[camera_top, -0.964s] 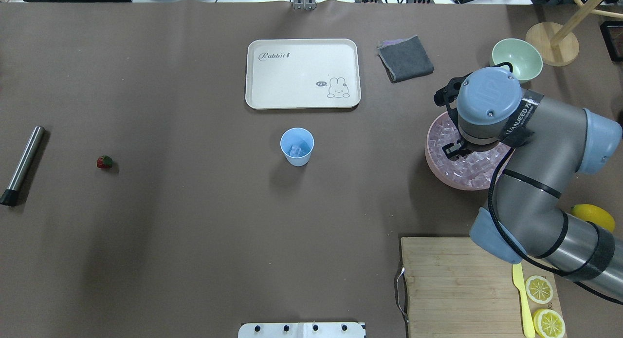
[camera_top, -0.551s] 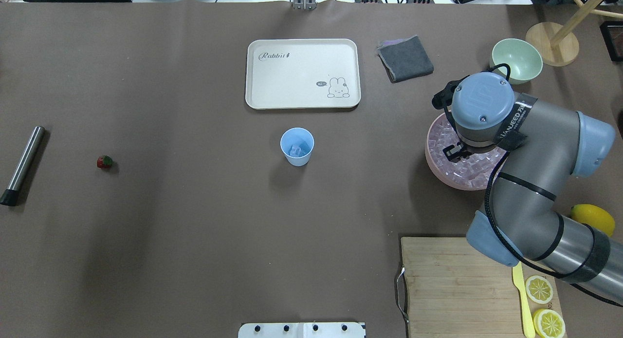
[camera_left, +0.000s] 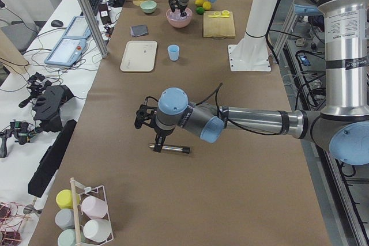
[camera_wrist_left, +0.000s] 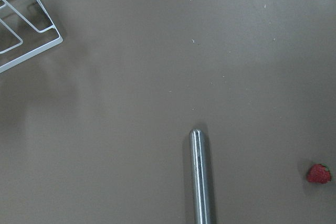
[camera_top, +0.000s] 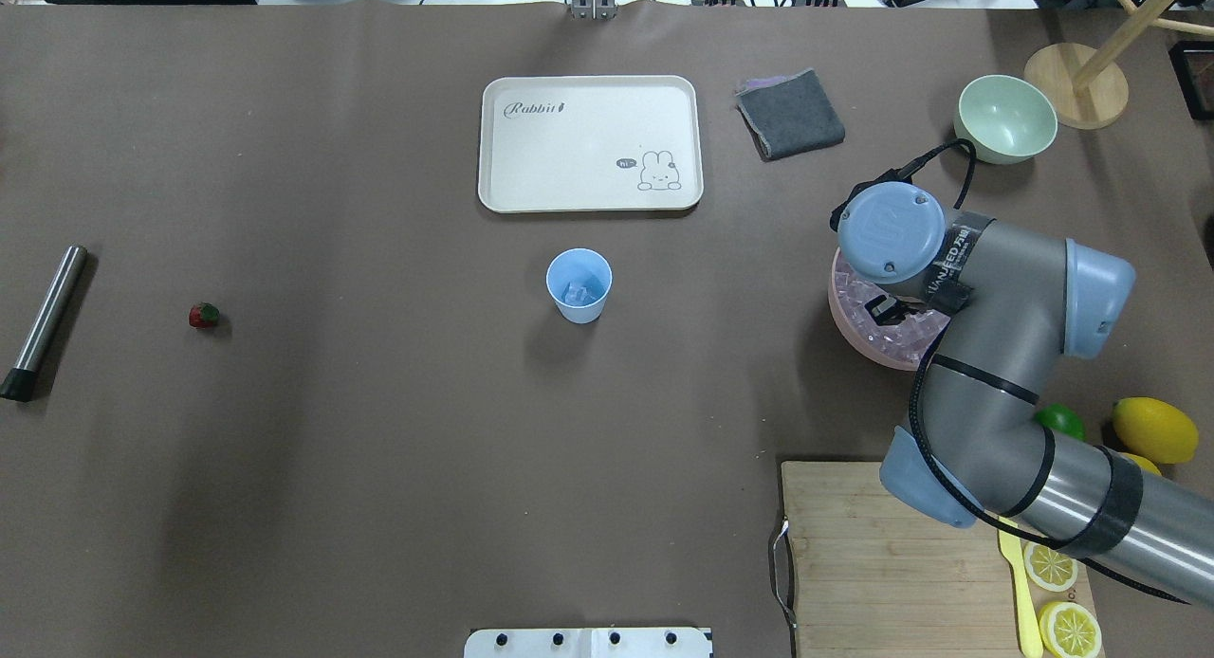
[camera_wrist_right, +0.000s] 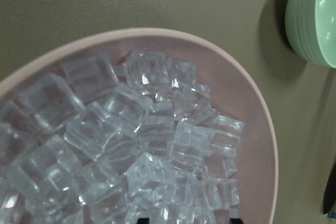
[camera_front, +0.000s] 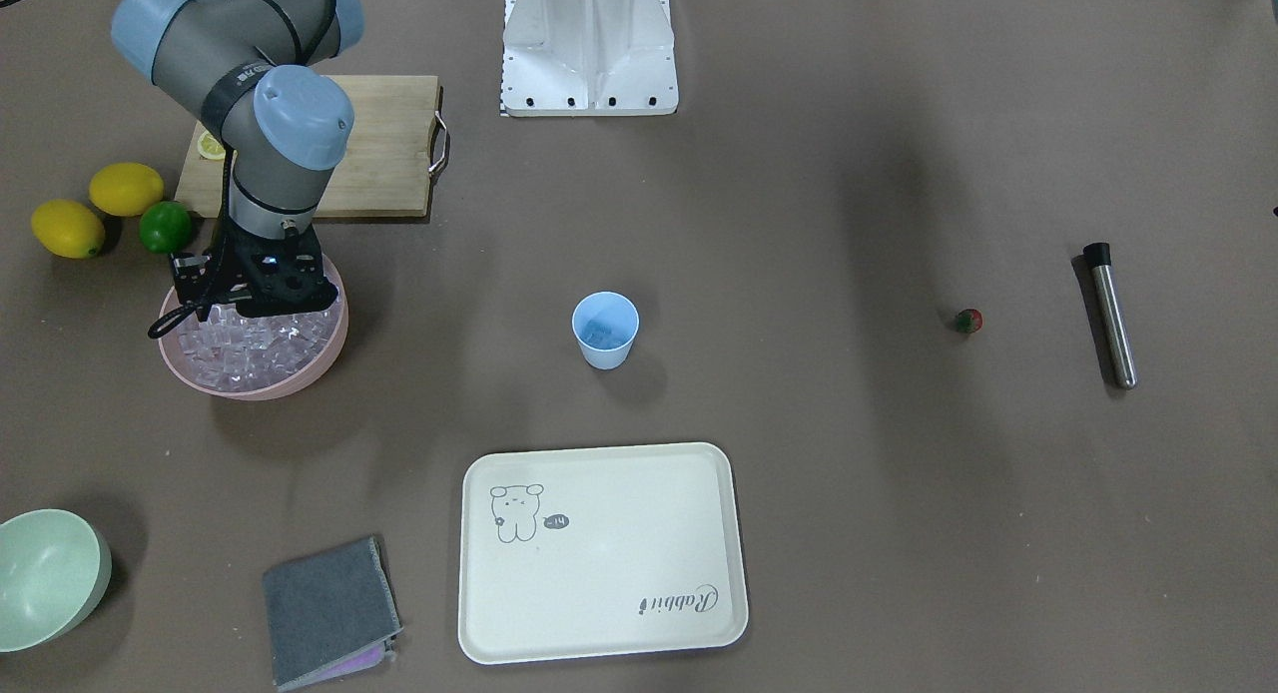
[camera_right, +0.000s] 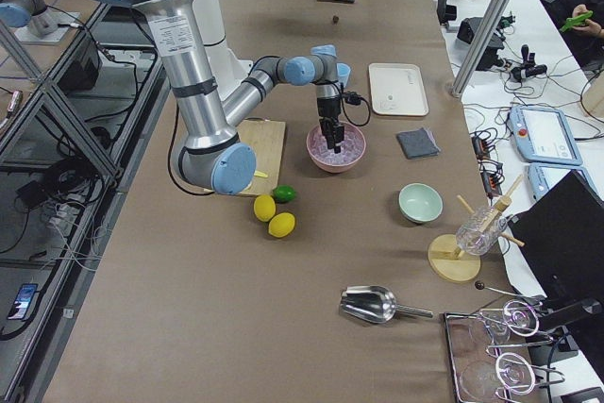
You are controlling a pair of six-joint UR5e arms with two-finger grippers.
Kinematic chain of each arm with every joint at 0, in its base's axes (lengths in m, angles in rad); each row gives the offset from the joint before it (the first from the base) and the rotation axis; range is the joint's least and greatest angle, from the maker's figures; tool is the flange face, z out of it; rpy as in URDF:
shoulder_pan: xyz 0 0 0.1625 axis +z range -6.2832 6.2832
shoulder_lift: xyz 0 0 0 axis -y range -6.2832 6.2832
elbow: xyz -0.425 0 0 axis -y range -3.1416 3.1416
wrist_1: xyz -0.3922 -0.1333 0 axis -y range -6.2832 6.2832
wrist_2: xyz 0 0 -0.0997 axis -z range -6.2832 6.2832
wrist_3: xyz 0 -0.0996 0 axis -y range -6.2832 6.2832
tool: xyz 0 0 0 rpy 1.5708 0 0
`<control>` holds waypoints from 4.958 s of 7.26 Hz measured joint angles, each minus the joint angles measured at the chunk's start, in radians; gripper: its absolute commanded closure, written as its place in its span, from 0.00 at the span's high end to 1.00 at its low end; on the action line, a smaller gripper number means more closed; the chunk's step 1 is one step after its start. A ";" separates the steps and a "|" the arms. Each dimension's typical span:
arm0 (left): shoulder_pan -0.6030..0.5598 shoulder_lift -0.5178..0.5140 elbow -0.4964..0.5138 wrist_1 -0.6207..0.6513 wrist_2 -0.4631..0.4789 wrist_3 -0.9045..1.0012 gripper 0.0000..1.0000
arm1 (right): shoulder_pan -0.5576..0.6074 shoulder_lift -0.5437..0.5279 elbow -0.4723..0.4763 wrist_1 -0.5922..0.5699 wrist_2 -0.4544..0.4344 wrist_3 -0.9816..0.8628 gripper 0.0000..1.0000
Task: Mash ice and strawberries in cup
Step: 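Lower the right gripper into the ice and grasp cubes, then carry the ice with the right gripper over the light-blue cup, then open the right gripper over the cup while the left arm reaches out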
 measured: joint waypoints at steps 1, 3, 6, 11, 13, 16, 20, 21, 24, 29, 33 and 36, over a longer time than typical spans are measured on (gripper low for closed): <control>0.000 0.000 0.000 0.000 0.001 0.000 0.97 | -0.003 0.004 -0.007 0.000 -0.001 0.000 0.45; 0.000 0.000 -0.003 0.001 0.000 0.000 0.97 | -0.008 0.007 -0.017 0.002 -0.001 0.000 0.45; 0.000 0.006 -0.010 0.001 0.001 0.000 0.97 | -0.013 0.014 -0.041 0.010 -0.002 0.001 0.45; 0.000 0.011 -0.009 0.000 0.001 0.000 0.97 | -0.005 0.032 -0.045 0.009 0.001 -0.015 0.28; 0.000 0.010 -0.010 0.000 0.001 0.000 0.97 | 0.017 0.039 -0.027 0.007 0.009 -0.032 0.28; 0.000 0.004 -0.009 0.000 0.001 0.000 0.97 | 0.074 0.079 0.083 0.009 0.103 -0.028 0.28; 0.000 0.000 -0.014 0.000 0.001 0.000 0.97 | 0.068 0.159 0.071 0.220 0.209 0.188 0.29; 0.000 0.000 -0.016 -0.002 0.001 0.000 0.97 | 0.041 0.181 0.053 0.294 0.214 0.263 0.28; 0.000 0.003 -0.017 -0.010 0.001 0.001 0.97 | -0.077 0.314 -0.009 0.355 0.184 0.495 0.28; 0.000 0.013 -0.023 -0.016 0.000 0.002 0.97 | -0.155 0.524 -0.301 0.432 0.086 0.616 0.28; -0.001 0.016 -0.020 -0.017 0.000 0.002 0.97 | -0.127 0.518 -0.359 0.452 0.084 0.592 0.80; 0.000 0.014 -0.019 -0.013 0.001 0.000 0.97 | -0.126 0.484 -0.341 0.485 0.087 0.591 0.91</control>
